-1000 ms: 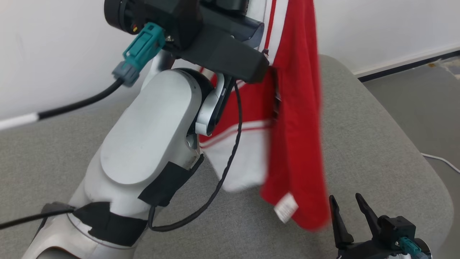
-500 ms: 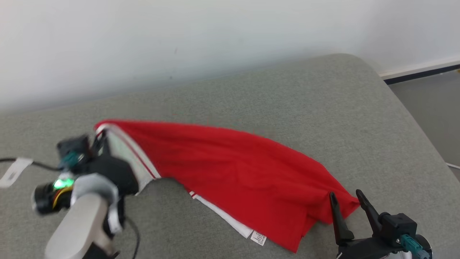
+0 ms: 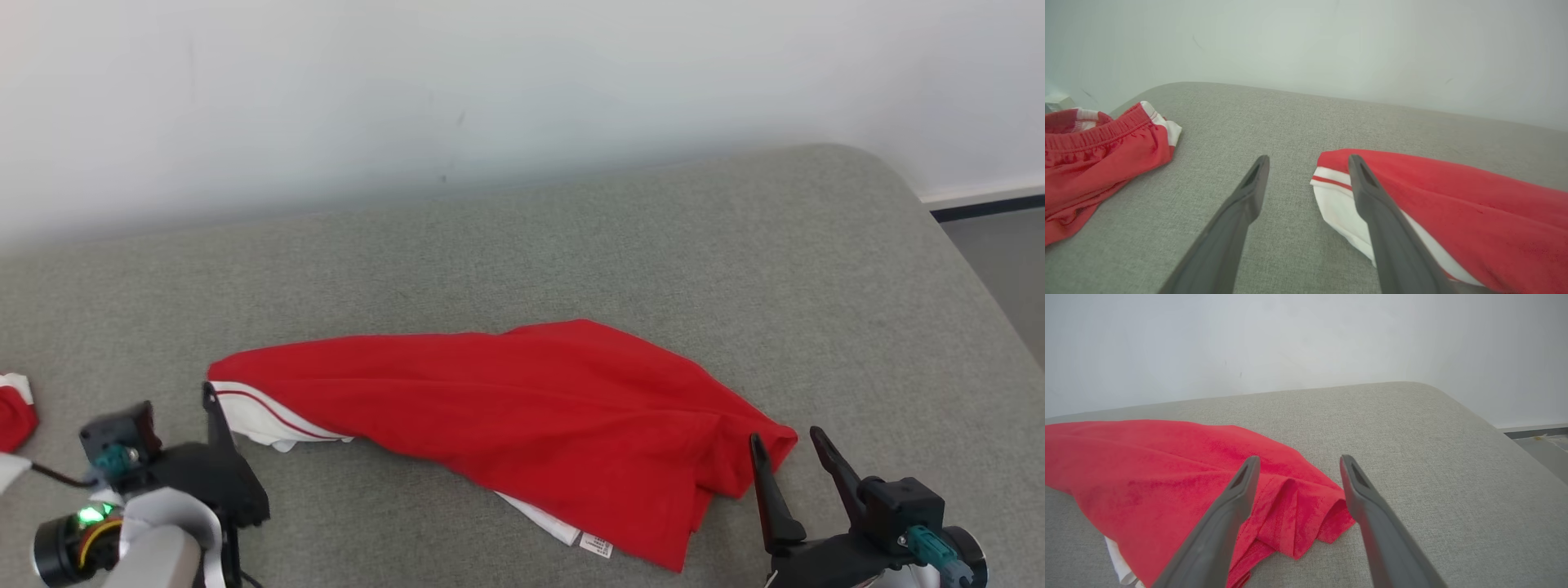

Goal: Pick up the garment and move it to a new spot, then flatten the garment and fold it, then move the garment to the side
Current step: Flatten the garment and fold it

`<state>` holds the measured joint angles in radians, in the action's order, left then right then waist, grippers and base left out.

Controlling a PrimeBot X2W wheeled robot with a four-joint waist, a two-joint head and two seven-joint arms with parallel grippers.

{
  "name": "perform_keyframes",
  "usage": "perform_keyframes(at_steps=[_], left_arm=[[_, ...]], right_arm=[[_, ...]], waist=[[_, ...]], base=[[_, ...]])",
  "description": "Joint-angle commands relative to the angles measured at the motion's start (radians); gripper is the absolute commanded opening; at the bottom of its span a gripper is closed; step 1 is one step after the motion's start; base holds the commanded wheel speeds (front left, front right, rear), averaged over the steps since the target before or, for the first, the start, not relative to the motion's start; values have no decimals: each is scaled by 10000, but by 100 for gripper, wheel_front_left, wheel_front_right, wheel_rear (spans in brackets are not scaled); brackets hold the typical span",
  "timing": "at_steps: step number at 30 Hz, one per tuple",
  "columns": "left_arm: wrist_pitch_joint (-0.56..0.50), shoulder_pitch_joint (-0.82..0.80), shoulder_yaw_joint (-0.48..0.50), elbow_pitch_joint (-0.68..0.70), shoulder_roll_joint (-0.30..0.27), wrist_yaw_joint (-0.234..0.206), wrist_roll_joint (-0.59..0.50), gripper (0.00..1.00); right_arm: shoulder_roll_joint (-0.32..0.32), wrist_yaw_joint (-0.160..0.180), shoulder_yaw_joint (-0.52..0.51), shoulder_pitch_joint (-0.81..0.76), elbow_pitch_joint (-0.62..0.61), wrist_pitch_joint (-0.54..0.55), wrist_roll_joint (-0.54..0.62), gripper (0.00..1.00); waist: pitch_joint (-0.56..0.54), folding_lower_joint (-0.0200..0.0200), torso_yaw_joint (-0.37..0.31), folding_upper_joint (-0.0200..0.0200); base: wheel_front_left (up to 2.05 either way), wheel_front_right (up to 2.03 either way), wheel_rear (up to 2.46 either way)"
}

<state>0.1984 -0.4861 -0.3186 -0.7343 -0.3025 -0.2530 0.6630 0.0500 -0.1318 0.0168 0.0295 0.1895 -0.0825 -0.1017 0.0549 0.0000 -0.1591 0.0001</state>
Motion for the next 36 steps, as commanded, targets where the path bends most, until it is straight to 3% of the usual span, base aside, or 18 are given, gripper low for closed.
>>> perform_keyframes(at_steps=[1,6,11,16,22,28,29,30,31,34,35,36], left_arm=[[203,347,-78,88,34,139,-99,100],[658,1334,-116,1421,391,590,-381,100],[667,3151,686,4691,1038,1210,-1515,100],[674,4428,1302,6616,1716,1885,-2562,100],[674,4915,1551,7655,2151,2399,-3574,100],[675,5079,1762,7861,2332,2784,-3901,100],[675,5044,1808,7849,2362,2831,-3932,100],[675,5044,1808,7849,2362,2831,-3932,100],[675,5037,1851,7837,2385,2881,-3952,100],[675,5059,1958,7796,2434,2980,-4020,100],[675,5072,1987,7782,2449,3022,-4041,100],[675,5078,2008,7774,2465,3040,-4058,100]], right_arm=[[8,22,-51,-23,-86,91,150,100],[6,22,-117,222,-256,644,524,100],[5,22,-331,593,-201,1498,898,100],[9,22,-573,1012,247,2619,1199,100],[9,22,-1061,1196,917,3816,1314,100],[13,22,-1329,1092,1070,4224,1207,100],[8,22,-1343,1086,1100,4294,1241,93],[8,22,-1343,1086,1100,4294,1241,93],[6,22,-1412,1079,1119,4357,1293,82],[9,22,-1562,983,1161,4559,1410,58],[9,22,-1580,954,1134,4592,1426,40],[6,22,-1594,924,1108,4618,1426,15]], waist=[[-116,0,131,-1],[-150,0,357,-1],[-72,0,910,-1],[48,0,1582,-1],[217,0,2422,-1],[363,0,2871,-1],[374,0,2902,-1],[374,0,2902,-1],[384,0,2928,-1],[401,0,2958,-1],[409,0,2954,-1],[412,0,2940,-1]], base=[[0,0,0],[0,0,0],[0,0,0],[0,0,0],[0,0,0],[0,0,0],[0,0,0],[0,0,0],[0,0,0],[0,0,0],[0,0,0],[0,0,0]])
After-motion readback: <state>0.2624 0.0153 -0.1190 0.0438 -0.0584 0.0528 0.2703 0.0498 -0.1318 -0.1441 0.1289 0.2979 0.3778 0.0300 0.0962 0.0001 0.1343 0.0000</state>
